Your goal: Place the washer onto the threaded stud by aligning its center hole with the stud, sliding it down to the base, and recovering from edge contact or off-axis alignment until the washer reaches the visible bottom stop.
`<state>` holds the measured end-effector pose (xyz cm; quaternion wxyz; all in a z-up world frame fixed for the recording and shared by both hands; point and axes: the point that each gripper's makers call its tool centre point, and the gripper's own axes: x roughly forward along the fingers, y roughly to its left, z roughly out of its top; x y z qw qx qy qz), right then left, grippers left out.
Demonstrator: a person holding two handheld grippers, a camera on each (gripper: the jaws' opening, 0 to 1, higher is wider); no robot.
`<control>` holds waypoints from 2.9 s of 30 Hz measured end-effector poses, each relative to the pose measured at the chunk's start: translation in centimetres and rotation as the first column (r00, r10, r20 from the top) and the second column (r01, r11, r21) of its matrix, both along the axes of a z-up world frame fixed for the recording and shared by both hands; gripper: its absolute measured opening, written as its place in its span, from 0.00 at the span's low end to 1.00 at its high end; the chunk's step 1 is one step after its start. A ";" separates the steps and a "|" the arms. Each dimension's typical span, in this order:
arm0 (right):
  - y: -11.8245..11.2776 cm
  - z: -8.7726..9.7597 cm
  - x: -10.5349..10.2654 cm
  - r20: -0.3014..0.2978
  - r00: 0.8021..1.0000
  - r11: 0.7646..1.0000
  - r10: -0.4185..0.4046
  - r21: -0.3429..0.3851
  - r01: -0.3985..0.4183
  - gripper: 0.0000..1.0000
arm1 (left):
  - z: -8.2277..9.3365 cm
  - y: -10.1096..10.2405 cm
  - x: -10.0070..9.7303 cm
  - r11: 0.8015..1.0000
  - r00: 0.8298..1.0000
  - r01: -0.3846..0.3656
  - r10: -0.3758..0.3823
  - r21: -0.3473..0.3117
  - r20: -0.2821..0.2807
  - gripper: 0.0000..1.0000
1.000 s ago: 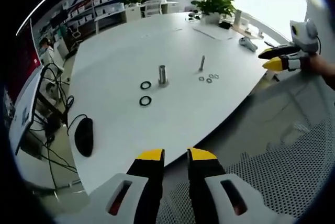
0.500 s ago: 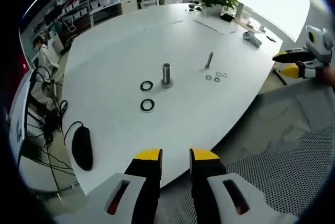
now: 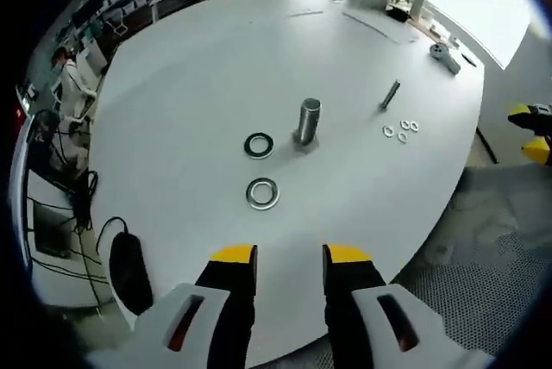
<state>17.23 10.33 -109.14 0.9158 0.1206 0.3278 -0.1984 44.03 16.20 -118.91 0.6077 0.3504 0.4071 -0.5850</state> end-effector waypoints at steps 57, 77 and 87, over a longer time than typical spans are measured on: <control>-0.6 0.0 -0.2 -0.001 1.000 1.000 -0.011 -0.014 0.011 0.32 | -5.3 -3.9 2.0 0.933 0.982 0.174 -0.189 0.314 0.018 0.21; -0.7 0.0 -0.1 0.002 1.000 1.000 -0.006 -0.018 0.007 0.32 | -5.6 -4.2 2.5 0.937 0.983 0.171 -0.184 0.305 0.014 0.25; -0.8 -0.1 -0.2 -0.001 1.000 1.000 -0.004 -0.022 0.004 0.32 | -5.1 -4.0 2.0 0.947 0.989 0.138 -0.149 0.289 0.015 0.22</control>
